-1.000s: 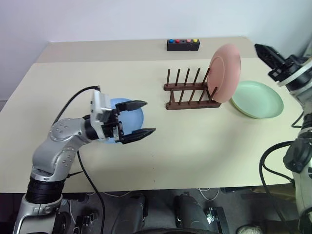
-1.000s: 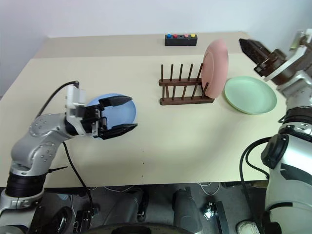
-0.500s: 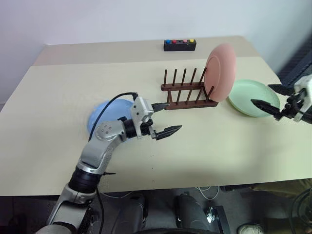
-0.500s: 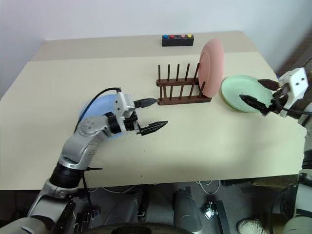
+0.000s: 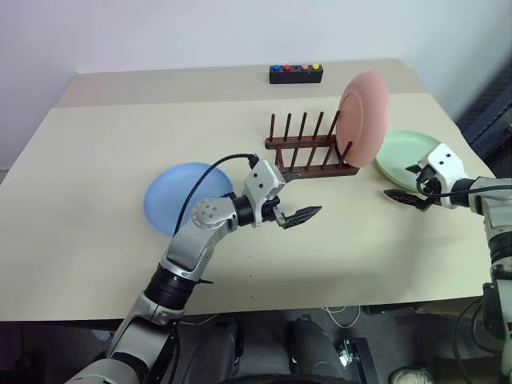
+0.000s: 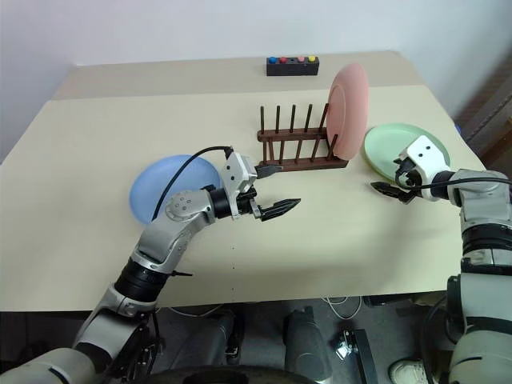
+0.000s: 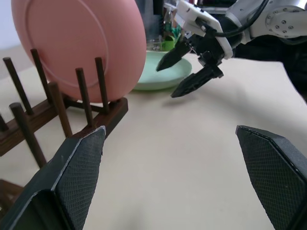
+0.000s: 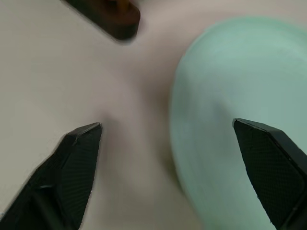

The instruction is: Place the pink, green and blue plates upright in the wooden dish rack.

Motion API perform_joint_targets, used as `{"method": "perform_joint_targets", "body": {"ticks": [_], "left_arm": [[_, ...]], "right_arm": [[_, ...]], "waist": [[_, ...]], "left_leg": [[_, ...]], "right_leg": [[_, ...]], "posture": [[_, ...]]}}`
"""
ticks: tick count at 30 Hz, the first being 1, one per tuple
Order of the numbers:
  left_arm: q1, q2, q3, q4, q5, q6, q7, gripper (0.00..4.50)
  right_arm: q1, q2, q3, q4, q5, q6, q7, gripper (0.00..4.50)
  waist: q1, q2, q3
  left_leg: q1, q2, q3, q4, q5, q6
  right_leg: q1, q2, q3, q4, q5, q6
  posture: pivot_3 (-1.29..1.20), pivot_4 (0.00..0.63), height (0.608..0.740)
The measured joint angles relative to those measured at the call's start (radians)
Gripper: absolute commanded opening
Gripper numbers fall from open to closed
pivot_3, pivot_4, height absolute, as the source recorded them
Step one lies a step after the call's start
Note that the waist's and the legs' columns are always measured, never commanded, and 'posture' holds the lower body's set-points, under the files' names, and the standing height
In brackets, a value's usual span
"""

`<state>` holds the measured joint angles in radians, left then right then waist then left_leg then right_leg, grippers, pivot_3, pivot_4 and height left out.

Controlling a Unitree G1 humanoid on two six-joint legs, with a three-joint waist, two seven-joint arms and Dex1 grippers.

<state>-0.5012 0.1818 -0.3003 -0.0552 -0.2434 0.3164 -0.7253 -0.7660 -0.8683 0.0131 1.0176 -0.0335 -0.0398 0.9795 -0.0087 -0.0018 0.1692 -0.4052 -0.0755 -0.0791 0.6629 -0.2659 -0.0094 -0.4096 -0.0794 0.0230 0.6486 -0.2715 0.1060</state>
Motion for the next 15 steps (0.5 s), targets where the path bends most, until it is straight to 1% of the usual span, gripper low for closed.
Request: {"method": "perform_joint_targets", "body": {"ticks": [3, 4, 6, 12, 14, 15], "left_arm": [[0.001, 0.001, -0.001, -0.005, 0.004, 0.000, 0.000, 4.50], [0.001, 0.001, -0.001, -0.007, 0.004, 0.000, 0.000, 4.50], [0.001, 0.001, 0.000, -0.009, 0.004, 0.002, 0.000, 4.50], [0.003, 0.003, 0.001, -0.026, 0.003, 0.005, -0.001, 4.50], [0.003, 0.001, 0.004, -0.026, -0.002, 0.006, 0.000, 4.50], [0.002, -0.001, 0.010, -0.026, -0.008, 0.006, -0.001, 4.50]], "right_arm": [[-0.045, 0.013, 0.022, 0.068, -0.037, -0.018, -0.037, 1.62], [-0.054, 0.016, 0.023, 0.085, -0.043, -0.019, -0.047, 1.19], [-0.065, 0.023, 0.023, 0.106, -0.048, -0.023, -0.057, 0.07], [-0.110, 0.022, -0.005, 0.126, -0.030, -0.025, -0.073, 0.02], [-0.132, 0.026, -0.032, 0.145, -0.016, -0.028, -0.119, 0.02], [-0.165, 0.029, -0.071, 0.165, 0.006, -0.032, -0.180, 0.02]], "waist": [[-0.002, 0.000, 0.000], [0.000, 0.000, 0.000], [0.000, 0.000, 0.000], [0.001, 0.000, 0.000], [-0.001, 0.000, 0.000], [-0.002, 0.002, 0.001]], "left_leg": [[0.000, 0.000, 0.000, 0.000, 0.000, 0.000], [0.000, 0.000, 0.000, 0.000, 0.000, 0.000], [0.000, 0.000, 0.000, 0.000, 0.000, 0.000], [0.000, 0.000, -0.001, 0.000, 0.000, 0.000], [0.000, 0.000, -0.001, 0.000, 0.000, 0.000], [0.000, 0.000, 0.000, 0.000, 0.000, 0.000]], "right_leg": [[0.000, 0.000, 0.000, 0.000, 0.000, 0.000], [0.000, 0.000, 0.000, 0.000, 0.000, 0.000], [0.000, 0.000, 0.000, 0.000, 0.000, 0.000], [0.001, 0.000, 0.000, 0.000, 0.000, 0.000], [0.000, 0.000, 0.000, 0.000, 0.000, 0.000], [0.000, 0.000, 0.000, 0.000, 0.000, 0.000]], "posture": [[0.00, 0.150, 0.740], [0.00, 0.150, 0.740], [0.00, 0.150, 0.740], [0.00, 0.150, 0.740], [0.00, 0.150, 0.740], [0.00, 0.150, 0.740]]}}
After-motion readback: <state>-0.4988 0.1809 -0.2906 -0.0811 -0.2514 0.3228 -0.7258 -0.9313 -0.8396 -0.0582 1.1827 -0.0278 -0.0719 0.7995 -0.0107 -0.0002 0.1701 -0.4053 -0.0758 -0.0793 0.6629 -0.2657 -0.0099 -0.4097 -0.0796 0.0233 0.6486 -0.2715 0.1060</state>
